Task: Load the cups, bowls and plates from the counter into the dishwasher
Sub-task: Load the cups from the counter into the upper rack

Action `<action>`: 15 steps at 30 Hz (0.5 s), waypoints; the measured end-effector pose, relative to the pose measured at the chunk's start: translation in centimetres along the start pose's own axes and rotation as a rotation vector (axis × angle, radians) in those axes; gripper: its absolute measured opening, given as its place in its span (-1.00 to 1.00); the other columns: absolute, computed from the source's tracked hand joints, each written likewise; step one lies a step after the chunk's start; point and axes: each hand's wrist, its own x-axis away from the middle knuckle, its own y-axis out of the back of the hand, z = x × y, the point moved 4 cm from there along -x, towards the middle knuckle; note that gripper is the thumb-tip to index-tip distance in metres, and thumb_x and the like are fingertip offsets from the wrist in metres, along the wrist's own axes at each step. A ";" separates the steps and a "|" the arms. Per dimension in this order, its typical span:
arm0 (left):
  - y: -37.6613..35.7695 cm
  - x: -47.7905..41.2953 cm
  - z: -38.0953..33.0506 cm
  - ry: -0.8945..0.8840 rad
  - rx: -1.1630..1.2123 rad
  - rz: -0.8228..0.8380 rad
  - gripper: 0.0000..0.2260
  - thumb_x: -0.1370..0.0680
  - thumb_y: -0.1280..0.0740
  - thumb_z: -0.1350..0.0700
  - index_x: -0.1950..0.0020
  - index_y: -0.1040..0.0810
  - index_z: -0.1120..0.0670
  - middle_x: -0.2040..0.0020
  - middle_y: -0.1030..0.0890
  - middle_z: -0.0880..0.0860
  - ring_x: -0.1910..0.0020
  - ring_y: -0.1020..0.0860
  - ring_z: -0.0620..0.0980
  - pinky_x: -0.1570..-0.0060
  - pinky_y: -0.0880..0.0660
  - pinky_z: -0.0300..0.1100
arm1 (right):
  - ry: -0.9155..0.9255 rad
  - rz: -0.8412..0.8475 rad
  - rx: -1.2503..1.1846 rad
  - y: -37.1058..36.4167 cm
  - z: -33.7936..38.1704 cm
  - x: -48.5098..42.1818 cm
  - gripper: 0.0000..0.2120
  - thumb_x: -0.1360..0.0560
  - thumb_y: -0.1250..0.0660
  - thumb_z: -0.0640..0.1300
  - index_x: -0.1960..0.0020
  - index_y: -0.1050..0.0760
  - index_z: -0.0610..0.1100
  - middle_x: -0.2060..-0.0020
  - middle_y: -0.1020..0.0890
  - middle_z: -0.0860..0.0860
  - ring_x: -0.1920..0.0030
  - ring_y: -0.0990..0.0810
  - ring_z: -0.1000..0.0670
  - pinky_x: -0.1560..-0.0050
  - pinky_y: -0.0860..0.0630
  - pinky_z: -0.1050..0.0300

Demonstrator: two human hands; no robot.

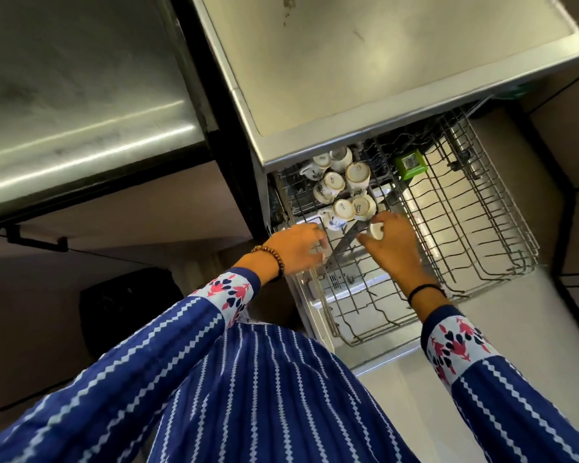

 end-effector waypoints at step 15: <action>15.1 14.5 2.8 0.111 0.161 -0.842 -0.80 -0.51 -0.31 0.01 -0.13 -0.54 -0.06 0.05 -0.66 -0.08 0.05 -0.62 -0.07 0.06 -0.58 -0.03 | 0.555 0.118 -0.221 2.6 23.2 6.3 -0.83 -0.54 -0.43 -0.15 -0.12 -0.62 -0.11 0.05 -0.70 0.05 0.07 -0.64 0.18 0.03 -0.49 0.48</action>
